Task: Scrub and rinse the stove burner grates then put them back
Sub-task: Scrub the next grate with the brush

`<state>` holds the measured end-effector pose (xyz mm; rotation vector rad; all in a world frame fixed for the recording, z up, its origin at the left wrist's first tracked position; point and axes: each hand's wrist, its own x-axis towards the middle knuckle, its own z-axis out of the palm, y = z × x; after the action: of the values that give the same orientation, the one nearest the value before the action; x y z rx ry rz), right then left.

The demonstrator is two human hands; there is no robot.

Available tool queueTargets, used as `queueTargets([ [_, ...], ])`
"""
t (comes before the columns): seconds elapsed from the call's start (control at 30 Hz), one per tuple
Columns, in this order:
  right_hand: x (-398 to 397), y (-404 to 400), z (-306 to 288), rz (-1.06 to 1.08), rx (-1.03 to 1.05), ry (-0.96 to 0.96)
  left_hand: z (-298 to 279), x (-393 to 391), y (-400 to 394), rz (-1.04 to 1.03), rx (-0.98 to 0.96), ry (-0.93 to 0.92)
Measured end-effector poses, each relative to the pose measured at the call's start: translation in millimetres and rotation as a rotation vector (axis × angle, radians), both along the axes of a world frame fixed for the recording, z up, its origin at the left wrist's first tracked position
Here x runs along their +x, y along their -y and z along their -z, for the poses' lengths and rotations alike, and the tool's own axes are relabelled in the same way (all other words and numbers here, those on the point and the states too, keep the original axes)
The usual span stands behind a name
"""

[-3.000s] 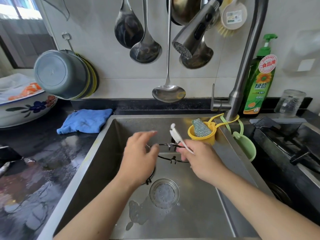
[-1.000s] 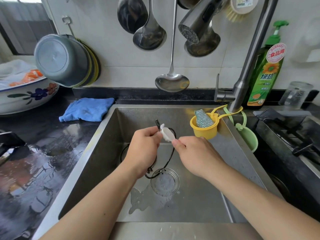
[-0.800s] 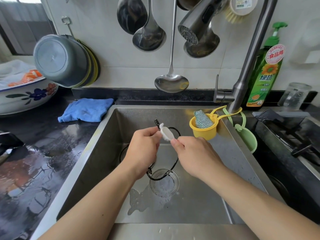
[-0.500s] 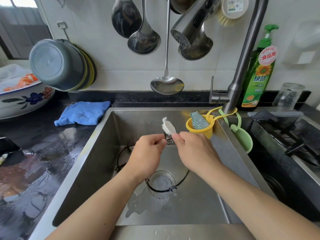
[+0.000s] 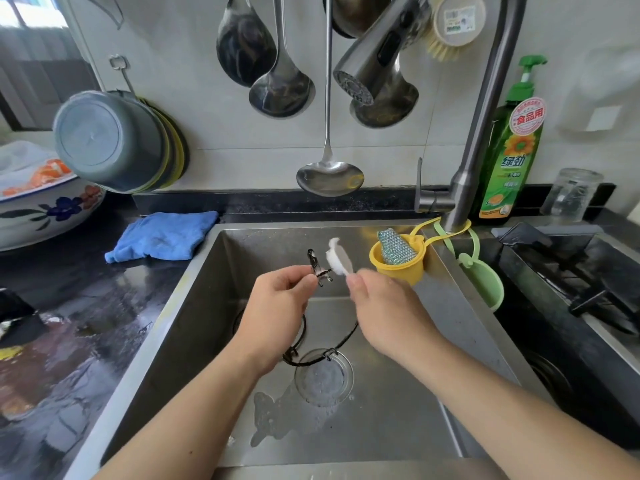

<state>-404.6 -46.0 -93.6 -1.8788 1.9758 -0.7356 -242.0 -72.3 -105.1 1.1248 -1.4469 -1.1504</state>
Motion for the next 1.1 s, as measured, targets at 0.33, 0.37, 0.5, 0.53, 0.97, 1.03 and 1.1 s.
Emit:
queueTargets([
  [0.33,-25,14,8,0.176,0.088,0.001,-5,0,2,-0.027,0.067,-0.237],
  [0.37,-18,11,6,0.142,0.044,0.024,-4,1,3,-0.031,0.071,-0.247],
  [0.5,9,-5,1,-0.038,-0.088,0.06,-4,-1,-1,0.005,0.06,-0.23],
  [0.53,10,-5,2,-0.031,-0.081,0.054,-4,-2,-1,0.014,0.062,-0.235],
  [0.97,11,-2,0,-0.037,-0.068,0.12,-4,-3,-4,0.043,0.038,-0.235],
  [1.03,-4,6,3,0.072,0.034,0.15,-3,-4,-5,0.044,0.03,-0.211],
  [1.1,-15,10,5,0.138,0.141,0.149,-3,-4,-6,0.043,0.023,-0.188],
])
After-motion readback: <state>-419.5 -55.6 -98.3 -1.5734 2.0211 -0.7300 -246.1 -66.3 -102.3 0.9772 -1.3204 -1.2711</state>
